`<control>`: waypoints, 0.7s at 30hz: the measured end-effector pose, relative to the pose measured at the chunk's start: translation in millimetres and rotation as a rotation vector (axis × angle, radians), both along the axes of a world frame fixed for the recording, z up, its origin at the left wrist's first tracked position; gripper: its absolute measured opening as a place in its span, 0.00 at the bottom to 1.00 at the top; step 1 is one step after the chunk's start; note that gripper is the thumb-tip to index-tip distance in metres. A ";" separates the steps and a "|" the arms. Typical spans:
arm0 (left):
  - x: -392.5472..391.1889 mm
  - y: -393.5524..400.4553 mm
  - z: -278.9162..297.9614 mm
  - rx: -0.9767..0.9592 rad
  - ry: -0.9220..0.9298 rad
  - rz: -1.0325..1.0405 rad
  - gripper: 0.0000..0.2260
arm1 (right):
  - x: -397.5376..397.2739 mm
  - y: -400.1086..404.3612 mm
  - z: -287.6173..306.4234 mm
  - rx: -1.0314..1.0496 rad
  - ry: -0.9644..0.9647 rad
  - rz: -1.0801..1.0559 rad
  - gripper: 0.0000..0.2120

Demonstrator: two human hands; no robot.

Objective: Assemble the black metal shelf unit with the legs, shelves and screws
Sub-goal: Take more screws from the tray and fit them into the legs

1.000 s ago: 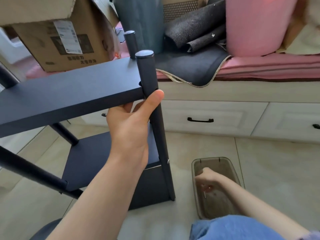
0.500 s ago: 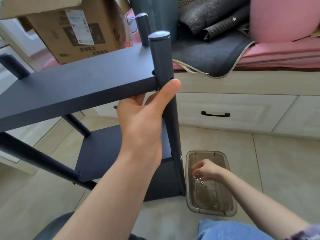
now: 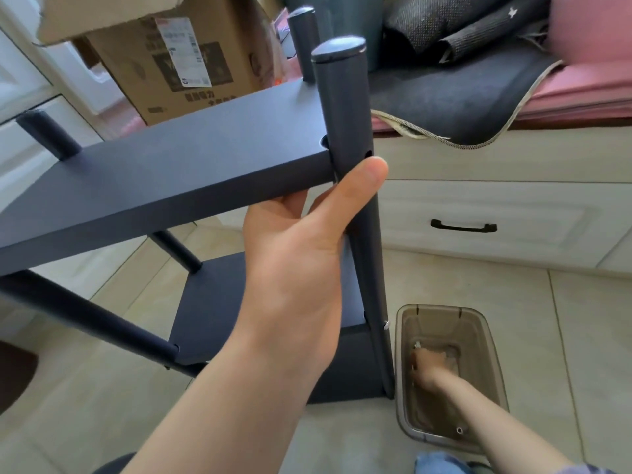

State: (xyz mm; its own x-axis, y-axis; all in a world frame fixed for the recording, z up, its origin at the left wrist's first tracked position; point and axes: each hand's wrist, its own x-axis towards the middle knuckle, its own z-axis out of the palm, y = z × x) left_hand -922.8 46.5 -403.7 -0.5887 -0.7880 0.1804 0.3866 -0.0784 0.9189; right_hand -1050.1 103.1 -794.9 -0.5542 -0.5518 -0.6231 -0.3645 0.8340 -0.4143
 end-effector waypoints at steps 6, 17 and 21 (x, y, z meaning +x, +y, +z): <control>-0.4 0.5 -0.9 -0.002 0.017 -0.019 0.15 | 5.7 0.2 -14.0 -0.042 0.076 -0.001 0.10; 1.3 2.0 2.3 0.033 0.042 -0.036 0.15 | 7.4 -2.6 -13.2 0.035 0.084 -0.035 0.14; 2.6 1.7 3.3 0.045 0.041 -0.044 0.16 | 8.1 -1.8 -13.1 0.010 0.067 -0.093 0.14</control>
